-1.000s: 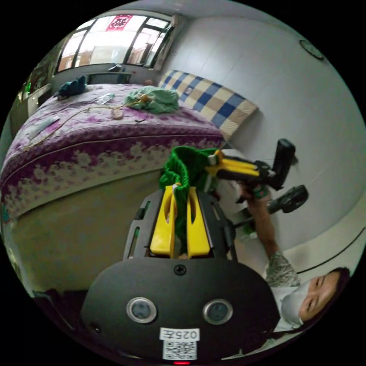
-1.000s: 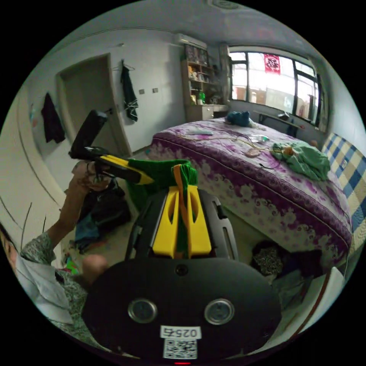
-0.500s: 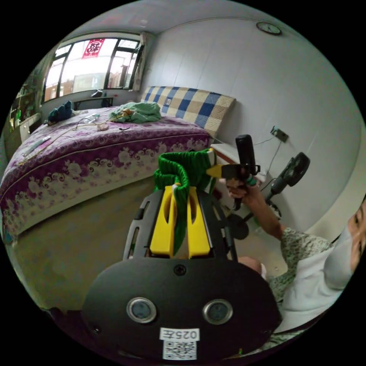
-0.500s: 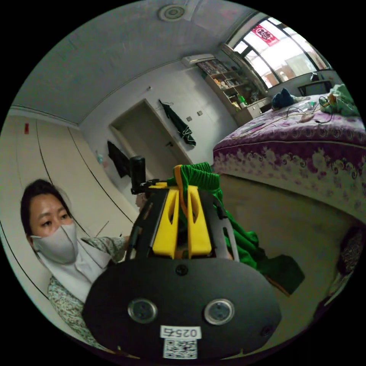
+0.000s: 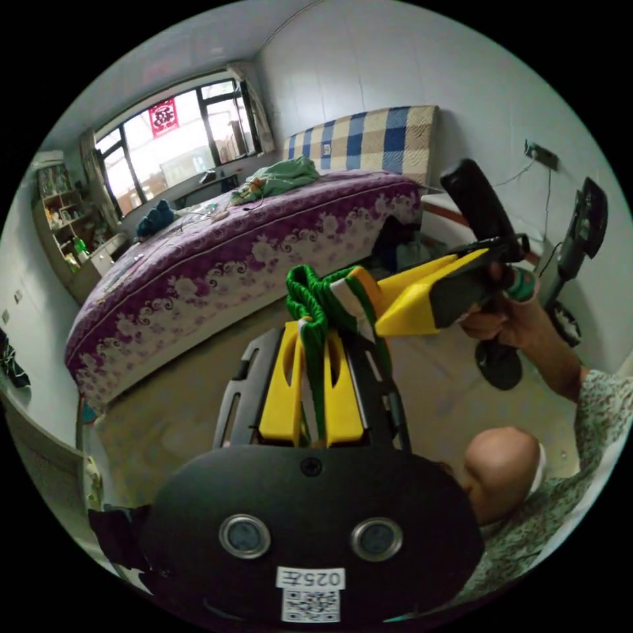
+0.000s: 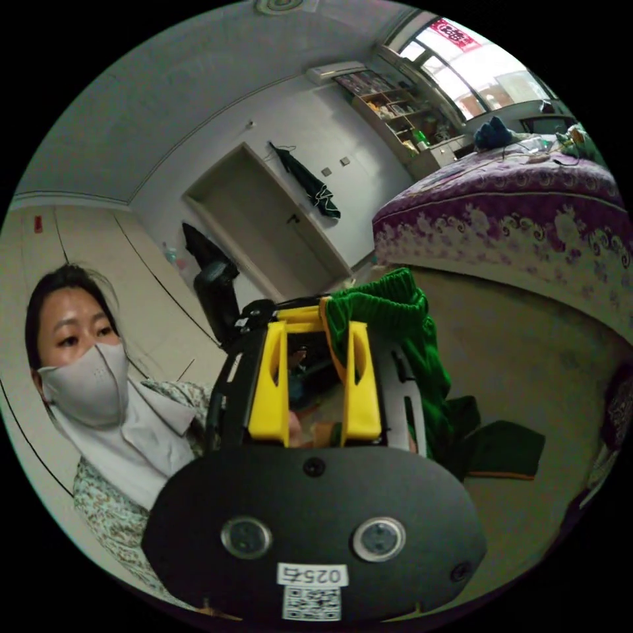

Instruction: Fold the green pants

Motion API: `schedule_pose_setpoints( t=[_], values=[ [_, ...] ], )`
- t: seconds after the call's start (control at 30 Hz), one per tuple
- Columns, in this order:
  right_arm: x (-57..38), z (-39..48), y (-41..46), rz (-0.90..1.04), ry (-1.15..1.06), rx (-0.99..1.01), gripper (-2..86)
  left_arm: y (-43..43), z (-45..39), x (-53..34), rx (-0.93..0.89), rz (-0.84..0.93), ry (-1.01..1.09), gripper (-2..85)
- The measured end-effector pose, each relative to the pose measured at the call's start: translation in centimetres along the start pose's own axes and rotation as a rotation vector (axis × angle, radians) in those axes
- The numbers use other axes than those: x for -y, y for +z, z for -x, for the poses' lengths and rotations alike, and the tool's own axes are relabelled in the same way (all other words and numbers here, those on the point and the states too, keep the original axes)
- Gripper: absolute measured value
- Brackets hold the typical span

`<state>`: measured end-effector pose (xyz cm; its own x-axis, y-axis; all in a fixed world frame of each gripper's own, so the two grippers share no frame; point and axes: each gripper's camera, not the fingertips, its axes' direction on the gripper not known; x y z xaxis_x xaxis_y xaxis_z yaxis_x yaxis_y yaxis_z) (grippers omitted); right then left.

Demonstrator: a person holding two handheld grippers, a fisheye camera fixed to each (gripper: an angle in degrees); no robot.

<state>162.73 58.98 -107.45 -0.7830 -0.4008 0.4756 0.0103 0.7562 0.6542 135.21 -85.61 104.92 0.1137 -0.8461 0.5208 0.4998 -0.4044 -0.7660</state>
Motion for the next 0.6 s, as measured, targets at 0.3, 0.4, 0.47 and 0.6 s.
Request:
schedule_pose_setpoints(
  t=[0.3,0.4,0.47,0.6],
  values=[
    [-2.7,2.0,-4.3,-0.121,-0.008,-0.366,10.0,2.0,-1.7,-9.3,0.45,-0.097,0.004,0.9],
    [-3.7,2.8,-5.8,-0.15,-0.028,-0.484,8.7,1.8,-0.4,-11.4,0.425,-0.123,-0.017,1.0],
    [-3.9,3.2,-6.7,-0.153,-0.042,-0.545,8.0,1.9,0.3,-12.1,0.422,-0.114,-0.013,1.3],
    [-4.9,3.9,-9.4,-0.21,-0.119,-0.606,5.5,1.4,1.8,-13.6,0.439,-0.121,0.026,4.1]
  ],
)
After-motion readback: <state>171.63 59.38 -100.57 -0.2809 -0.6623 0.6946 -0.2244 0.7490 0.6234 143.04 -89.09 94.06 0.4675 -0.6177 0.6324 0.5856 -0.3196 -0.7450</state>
